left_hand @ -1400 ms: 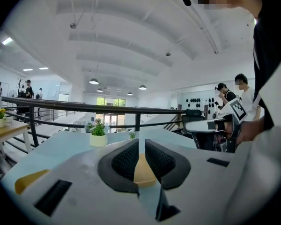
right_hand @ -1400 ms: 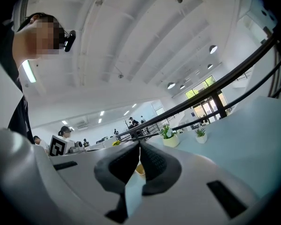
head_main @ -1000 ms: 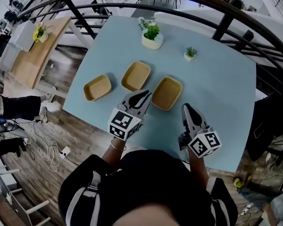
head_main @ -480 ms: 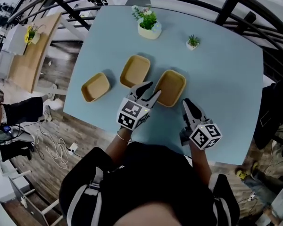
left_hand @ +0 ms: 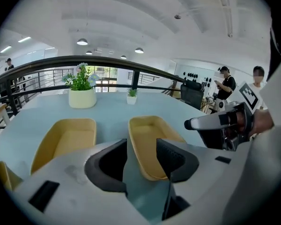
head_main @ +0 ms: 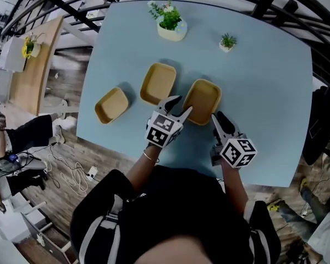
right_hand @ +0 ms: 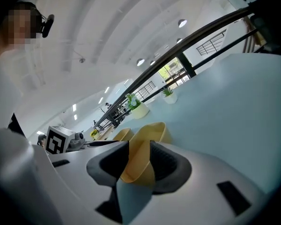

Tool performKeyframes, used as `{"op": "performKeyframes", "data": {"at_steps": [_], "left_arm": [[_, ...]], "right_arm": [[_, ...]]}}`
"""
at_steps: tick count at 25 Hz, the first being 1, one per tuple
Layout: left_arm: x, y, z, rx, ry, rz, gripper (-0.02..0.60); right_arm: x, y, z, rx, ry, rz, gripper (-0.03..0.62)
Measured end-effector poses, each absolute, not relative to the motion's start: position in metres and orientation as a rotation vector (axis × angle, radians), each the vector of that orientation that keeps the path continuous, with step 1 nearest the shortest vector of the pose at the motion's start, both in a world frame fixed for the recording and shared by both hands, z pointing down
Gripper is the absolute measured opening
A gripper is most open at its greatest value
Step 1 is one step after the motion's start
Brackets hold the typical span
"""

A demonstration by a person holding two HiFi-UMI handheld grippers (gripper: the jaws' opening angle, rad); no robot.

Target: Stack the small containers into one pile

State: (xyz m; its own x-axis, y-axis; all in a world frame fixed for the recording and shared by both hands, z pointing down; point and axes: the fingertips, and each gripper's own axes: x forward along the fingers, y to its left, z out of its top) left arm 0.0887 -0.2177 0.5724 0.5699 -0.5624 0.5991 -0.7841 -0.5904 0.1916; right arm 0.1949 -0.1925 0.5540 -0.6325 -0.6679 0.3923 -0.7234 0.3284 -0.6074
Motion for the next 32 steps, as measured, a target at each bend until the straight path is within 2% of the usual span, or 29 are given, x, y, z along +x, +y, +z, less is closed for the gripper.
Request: {"op": "performKeyframes", "data": {"at_steps": [15, 32], "left_arm": [[0.1, -0.206, 0.61, 2.274, -1.032, 0.728, 0.173], [0.109, -0.19, 0.576, 2.308, -1.099, 0.637, 0.169]], "right_arm": [[0.186, -0.186, 0.591, 1.267, -2.413, 1.289, 0.176], [0.185, -0.171, 0.566, 1.229, -2.499, 1.243, 0.173]]}}
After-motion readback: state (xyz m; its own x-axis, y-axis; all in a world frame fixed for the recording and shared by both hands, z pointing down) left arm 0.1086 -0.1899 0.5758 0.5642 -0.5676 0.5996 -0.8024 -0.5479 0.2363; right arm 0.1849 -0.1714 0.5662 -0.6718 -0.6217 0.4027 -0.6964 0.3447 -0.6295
